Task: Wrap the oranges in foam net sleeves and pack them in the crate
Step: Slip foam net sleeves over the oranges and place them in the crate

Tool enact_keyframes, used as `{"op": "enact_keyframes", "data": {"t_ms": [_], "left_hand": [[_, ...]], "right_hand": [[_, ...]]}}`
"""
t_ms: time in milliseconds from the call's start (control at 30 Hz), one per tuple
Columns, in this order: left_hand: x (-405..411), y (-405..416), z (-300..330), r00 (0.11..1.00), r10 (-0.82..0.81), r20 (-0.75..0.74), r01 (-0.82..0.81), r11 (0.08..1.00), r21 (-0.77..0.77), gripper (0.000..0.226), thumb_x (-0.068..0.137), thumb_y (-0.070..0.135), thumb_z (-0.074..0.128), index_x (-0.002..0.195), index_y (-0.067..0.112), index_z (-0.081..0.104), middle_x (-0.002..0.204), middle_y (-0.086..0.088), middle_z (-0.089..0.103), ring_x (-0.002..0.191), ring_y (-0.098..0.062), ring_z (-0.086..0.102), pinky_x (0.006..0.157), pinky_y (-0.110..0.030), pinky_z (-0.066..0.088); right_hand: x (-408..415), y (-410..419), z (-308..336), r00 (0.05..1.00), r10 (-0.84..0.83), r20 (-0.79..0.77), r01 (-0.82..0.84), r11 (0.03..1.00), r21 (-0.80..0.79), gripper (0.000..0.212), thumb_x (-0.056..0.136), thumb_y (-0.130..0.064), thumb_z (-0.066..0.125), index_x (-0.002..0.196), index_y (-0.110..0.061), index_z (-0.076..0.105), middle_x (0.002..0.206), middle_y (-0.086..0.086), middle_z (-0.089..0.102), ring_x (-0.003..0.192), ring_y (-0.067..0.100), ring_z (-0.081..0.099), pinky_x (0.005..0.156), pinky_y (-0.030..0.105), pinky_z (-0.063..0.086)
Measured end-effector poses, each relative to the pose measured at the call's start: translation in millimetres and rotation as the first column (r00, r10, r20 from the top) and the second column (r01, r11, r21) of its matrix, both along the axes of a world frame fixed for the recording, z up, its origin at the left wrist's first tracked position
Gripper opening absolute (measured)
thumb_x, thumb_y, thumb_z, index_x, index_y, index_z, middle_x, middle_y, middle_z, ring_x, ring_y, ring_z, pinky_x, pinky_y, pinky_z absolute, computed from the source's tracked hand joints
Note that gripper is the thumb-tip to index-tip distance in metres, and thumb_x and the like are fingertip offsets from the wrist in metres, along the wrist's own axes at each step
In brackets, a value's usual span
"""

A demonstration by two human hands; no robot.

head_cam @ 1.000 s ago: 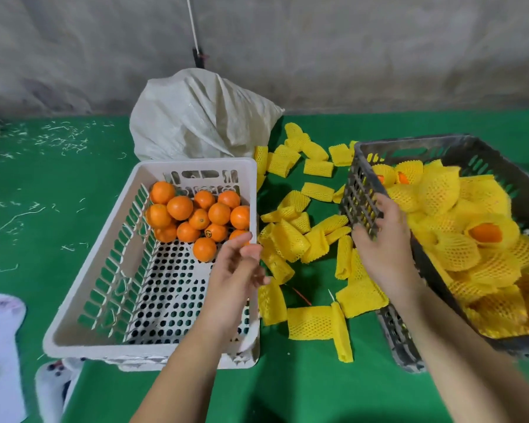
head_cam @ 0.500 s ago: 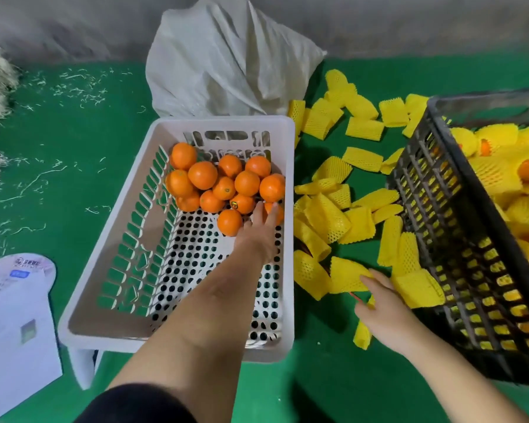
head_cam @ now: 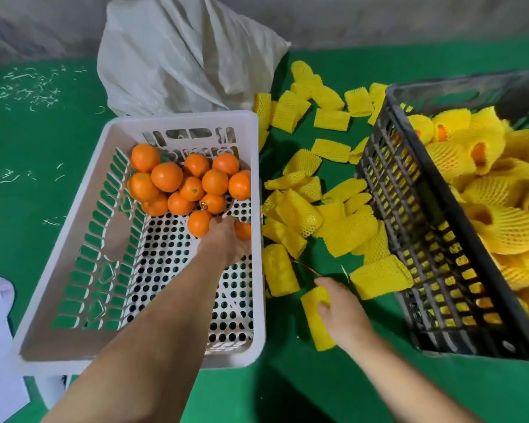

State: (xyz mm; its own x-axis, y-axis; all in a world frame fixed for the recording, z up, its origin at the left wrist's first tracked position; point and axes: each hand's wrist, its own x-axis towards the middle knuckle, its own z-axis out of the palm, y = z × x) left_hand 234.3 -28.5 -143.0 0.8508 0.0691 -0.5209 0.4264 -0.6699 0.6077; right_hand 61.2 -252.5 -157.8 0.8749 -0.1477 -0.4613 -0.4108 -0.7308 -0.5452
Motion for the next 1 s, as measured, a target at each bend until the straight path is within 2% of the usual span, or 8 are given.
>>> {"op": "enact_keyframes", "data": {"t_ms": [167,233,367,567,667,800,900,1000], "left_hand": [[-40.6,8.0,66.1,0.962,0.199,0.189,-0.096,0.889,-0.447,0.035,0.089,0.030,0.080,0.115,0.014,0.063,0.099,-0.004,0.069,0.082,-0.023,0.070,0.073,-0.034,0.058],[-74.3,1.5,98.3,0.922,0.305,0.238,-0.097,0.777,-0.621,0.043,0.083,0.043,0.078,0.121,0.030,0.062,0.111,0.003,0.070,0.088,-0.012,0.075,0.073,-0.027,0.062],[-138.5,-23.8,126.9,0.916,0.327,0.234,0.007,0.569,-0.823,0.055,0.072,0.046,0.079,0.124,0.041,0.065,0.119,0.004,0.069,0.101,-0.020,0.075,0.080,-0.034,0.063],[-188.3,-63.9,113.5,0.982,0.185,-0.033,-0.071,0.203,-0.977,0.079,0.054,0.044,0.101,0.122,0.026,0.066,0.111,-0.015,0.069,0.091,-0.031,0.069,0.076,-0.036,0.059],[-193.7,-66.8,111.7,0.990,0.136,0.024,-0.013,0.265,-0.964,0.079,0.060,0.056,0.097,0.123,0.022,0.064,0.113,-0.013,0.068,0.091,-0.028,0.069,0.075,-0.036,0.058],[-195.5,-70.2,109.2,0.997,0.068,0.034,0.008,0.350,-0.937,0.078,0.067,0.064,0.091,0.124,0.020,0.062,0.106,-0.014,0.068,0.077,-0.026,0.066,0.066,-0.033,0.056],[-191.8,-68.9,107.5,0.990,0.135,0.026,-0.025,0.359,-0.933,0.057,0.074,0.069,0.082,0.111,0.028,0.068,0.098,-0.009,0.068,0.065,-0.023,0.060,0.054,-0.031,0.051],[-182.8,-71.6,112.2,0.973,0.217,0.081,-0.016,0.414,-0.910,0.047,0.081,0.071,0.068,0.107,0.032,0.067,0.090,-0.004,0.066,0.060,-0.019,0.055,0.050,-0.029,0.046]], "right_hand": [[5.4,8.5,32.2,0.867,-0.469,0.168,0.370,0.832,0.413,0.025,0.096,-0.011,0.066,0.114,-0.028,0.062,0.112,0.000,0.064,0.090,0.016,0.058,0.078,0.031,0.047],[9.0,7.2,57.3,0.768,-0.576,0.282,0.409,0.778,0.476,0.018,0.095,-0.014,0.069,0.097,-0.029,0.059,0.094,-0.002,0.062,0.078,0.015,0.055,0.068,0.029,0.043],[7.5,13.1,122.3,0.595,-0.665,0.450,0.352,0.720,0.598,0.012,0.093,-0.023,0.072,0.092,-0.029,0.061,0.087,-0.005,0.066,0.080,0.017,0.065,0.070,0.035,0.052],[-25.3,37.3,160.9,0.716,-0.617,0.326,0.191,0.623,0.758,0.012,0.099,-0.022,0.066,0.091,-0.025,0.074,0.079,0.006,0.073,0.061,0.007,0.067,0.052,0.019,0.052],[-27.7,30.9,164.7,0.771,-0.622,0.135,0.296,0.539,0.789,0.015,0.098,-0.018,0.066,0.112,-0.025,0.065,0.092,0.008,0.074,0.073,0.018,0.070,0.057,0.035,0.059],[-33.6,25.8,161.3,0.845,-0.531,0.062,0.318,0.592,0.741,0.018,0.103,-0.027,0.057,0.107,-0.035,0.072,0.106,0.004,0.070,0.088,0.022,0.071,0.077,0.051,0.060],[-40.4,26.3,154.2,0.877,-0.475,0.069,0.238,0.556,0.796,0.017,0.103,-0.034,0.058,0.104,-0.034,0.075,0.104,0.006,0.073,0.089,0.027,0.073,0.076,0.047,0.060],[-39.5,12.7,132.0,0.844,-0.446,0.297,0.149,0.728,0.669,0.019,0.103,-0.024,0.057,0.098,-0.034,0.073,0.091,-0.001,0.073,0.082,0.017,0.070,0.071,0.033,0.057]]}}
